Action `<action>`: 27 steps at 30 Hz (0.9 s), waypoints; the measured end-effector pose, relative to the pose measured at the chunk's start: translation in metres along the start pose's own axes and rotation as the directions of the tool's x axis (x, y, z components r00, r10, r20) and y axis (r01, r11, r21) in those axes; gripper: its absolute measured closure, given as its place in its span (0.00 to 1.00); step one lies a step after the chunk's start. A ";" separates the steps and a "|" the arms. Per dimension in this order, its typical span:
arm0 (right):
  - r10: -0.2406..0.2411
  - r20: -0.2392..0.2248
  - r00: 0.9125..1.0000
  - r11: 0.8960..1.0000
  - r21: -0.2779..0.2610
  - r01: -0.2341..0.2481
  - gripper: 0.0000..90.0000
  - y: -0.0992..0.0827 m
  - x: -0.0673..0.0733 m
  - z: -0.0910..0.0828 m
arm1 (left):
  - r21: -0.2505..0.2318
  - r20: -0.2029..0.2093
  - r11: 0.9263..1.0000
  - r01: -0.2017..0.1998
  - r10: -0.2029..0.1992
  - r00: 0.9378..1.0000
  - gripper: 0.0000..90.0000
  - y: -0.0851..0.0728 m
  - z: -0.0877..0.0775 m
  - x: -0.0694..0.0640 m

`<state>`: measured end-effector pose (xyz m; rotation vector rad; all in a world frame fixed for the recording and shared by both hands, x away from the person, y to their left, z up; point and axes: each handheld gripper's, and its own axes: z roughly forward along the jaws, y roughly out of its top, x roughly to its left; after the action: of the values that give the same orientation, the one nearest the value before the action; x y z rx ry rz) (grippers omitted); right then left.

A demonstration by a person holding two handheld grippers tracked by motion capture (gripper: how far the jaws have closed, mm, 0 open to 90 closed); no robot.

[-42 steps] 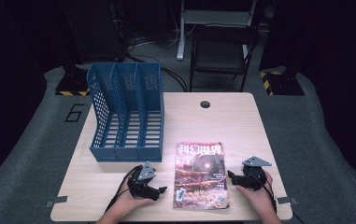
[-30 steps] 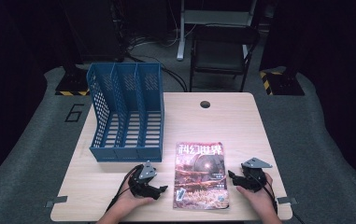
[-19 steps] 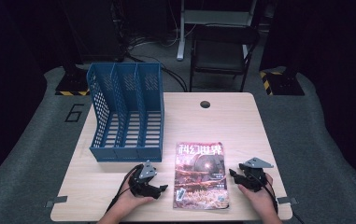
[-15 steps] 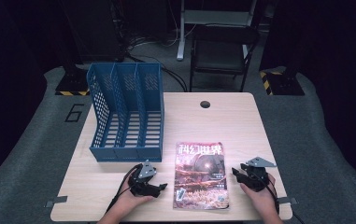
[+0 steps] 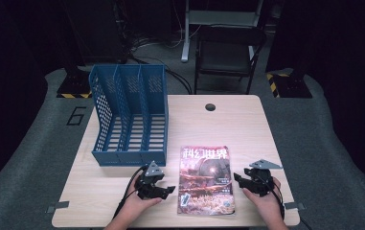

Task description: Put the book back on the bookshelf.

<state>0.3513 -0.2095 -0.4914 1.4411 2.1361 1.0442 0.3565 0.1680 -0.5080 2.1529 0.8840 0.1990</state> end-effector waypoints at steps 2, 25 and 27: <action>-0.011 -0.006 1.000 1.000 0.018 0.011 0.51 0.005 0.006 -0.001 | -0.022 0.006 1.000 0.010 -0.010 1.000 0.36 0.006 0.000 -0.004; 0.067 -0.040 0.997 0.997 0.029 -0.066 0.33 -0.004 0.020 0.019 | 0.017 0.032 1.000 0.022 -0.023 0.999 0.41 0.011 0.020 -0.024; 0.056 -0.037 0.998 0.998 0.034 -0.055 0.33 -0.004 0.021 0.022 | 0.019 0.016 1.000 0.022 -0.023 1.000 0.41 0.011 0.022 -0.026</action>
<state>0.3540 -0.1831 -0.5072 1.5159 2.1605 1.0691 0.3519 0.1328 -0.5117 2.1583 0.9036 0.1621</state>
